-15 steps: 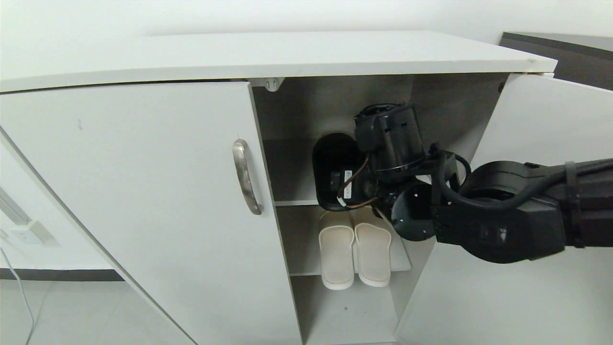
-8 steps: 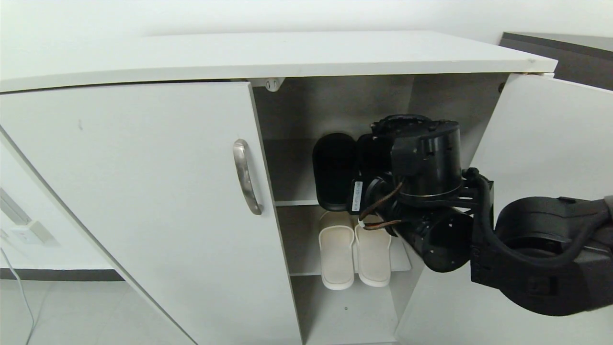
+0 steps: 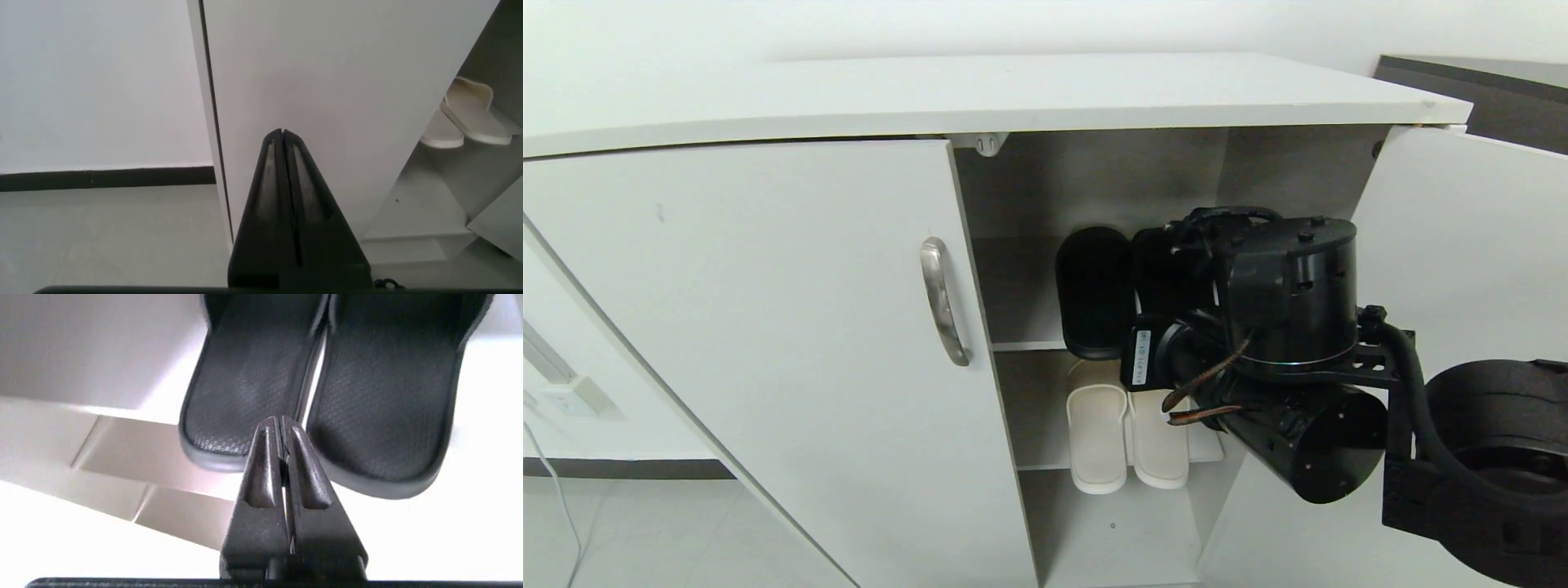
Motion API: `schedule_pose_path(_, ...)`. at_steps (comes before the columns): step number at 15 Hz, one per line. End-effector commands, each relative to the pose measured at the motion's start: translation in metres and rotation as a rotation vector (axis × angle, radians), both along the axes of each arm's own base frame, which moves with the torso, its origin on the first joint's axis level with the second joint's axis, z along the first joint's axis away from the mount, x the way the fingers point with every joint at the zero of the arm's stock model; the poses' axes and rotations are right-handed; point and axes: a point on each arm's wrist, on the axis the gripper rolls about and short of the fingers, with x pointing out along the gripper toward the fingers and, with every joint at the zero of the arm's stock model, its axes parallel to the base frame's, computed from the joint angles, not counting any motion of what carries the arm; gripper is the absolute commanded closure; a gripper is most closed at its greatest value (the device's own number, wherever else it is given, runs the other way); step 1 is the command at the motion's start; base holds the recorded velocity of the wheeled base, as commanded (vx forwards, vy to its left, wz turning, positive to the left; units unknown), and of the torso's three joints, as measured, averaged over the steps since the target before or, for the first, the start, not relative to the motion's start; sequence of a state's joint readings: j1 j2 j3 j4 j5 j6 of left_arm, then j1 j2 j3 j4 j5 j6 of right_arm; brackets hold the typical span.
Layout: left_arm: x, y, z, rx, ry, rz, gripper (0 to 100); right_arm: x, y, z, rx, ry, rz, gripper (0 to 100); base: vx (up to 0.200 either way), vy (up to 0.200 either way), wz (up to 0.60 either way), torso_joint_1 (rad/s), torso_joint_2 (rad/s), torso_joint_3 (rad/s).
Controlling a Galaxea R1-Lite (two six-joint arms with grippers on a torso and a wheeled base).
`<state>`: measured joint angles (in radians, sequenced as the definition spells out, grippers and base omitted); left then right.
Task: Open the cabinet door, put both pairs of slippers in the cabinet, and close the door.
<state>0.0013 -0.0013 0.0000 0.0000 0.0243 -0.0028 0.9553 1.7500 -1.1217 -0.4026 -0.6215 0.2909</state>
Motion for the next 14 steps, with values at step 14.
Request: schedule_pose_path(14, 0.000, 0.000, 0.000, 0.001, 0.001, -0.001, 100, -0.004, 0.004, -0.024, -0.040, 0.039, 0.025, 100, -0.171, 0.000, 0.00, 0.002, 0.00, 0.002)
